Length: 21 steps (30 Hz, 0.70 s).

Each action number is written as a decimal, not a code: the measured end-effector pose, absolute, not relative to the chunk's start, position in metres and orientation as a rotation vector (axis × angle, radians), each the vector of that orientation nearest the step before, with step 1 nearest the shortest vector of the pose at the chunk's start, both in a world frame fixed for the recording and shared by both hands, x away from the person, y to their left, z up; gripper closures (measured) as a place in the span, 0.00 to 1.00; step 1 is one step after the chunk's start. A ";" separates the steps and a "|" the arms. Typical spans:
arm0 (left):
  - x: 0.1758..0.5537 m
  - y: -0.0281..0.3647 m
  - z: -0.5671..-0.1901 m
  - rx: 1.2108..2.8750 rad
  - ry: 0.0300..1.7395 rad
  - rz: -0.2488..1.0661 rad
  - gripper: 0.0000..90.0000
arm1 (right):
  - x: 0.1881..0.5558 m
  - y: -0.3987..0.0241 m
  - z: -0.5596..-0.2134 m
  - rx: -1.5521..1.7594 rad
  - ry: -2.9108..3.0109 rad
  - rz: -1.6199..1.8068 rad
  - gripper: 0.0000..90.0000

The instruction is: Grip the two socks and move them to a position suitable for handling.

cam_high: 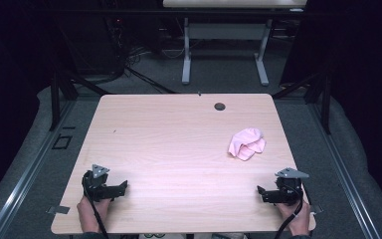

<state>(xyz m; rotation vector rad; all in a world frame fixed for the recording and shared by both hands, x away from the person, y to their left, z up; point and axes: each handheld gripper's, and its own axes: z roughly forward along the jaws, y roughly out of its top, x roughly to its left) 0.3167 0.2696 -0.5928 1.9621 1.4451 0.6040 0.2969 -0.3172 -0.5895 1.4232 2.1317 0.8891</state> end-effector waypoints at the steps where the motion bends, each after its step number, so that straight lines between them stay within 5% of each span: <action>1: 0.317 0.270 -0.593 1.962 1.445 0.604 0.00 | 0.297 -0.317 -0.589 1.423 2.132 0.889 0.00; 21: 0.316 0.270 -0.593 1.962 1.445 0.605 0.01 | 0.305 -0.311 -0.569 1.476 2.140 0.875 0.00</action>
